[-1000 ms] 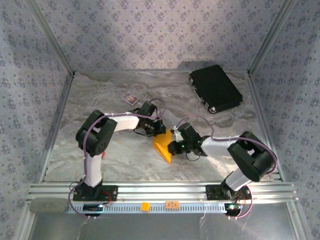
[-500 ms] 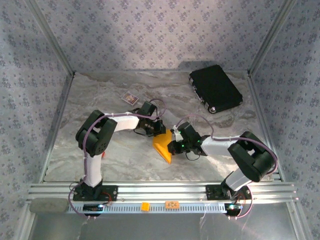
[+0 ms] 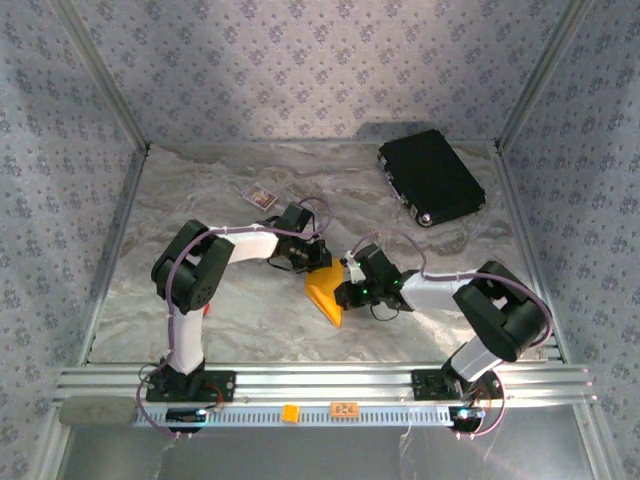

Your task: Fold a paper plane with a square sheet of paper (pick it up from the middle)

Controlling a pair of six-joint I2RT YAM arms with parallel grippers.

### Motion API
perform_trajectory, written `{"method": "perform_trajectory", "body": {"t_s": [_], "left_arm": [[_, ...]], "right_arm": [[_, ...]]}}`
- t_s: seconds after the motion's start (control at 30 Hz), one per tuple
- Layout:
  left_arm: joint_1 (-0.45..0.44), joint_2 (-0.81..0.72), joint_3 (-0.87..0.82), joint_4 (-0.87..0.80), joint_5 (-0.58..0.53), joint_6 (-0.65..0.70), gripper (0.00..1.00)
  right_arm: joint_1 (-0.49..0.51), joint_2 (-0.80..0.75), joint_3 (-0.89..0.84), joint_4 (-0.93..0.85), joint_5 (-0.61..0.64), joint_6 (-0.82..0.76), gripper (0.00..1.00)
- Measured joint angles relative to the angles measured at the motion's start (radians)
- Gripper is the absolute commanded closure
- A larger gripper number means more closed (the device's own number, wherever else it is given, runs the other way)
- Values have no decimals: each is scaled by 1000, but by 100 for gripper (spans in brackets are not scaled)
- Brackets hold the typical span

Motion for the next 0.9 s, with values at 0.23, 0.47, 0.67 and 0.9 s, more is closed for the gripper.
{"method": "perform_trajectory", "body": {"t_s": [0.23,0.47,0.67,0.9], "left_arm": [[0,-3,20,-29,-11,7,79],[0,-132,-9,-51,-80,2,74],[-5,-354,-194,55,-109,-85,95],[-74,-453,-430,209,-126,-242,100]], "right_arm": [[0,8,2,14,-3,0,99],[0,11,6,13,-3,0,100],[0,12,8,13,-3,0,100],[0,13,10,12,-3,0,100]]}}
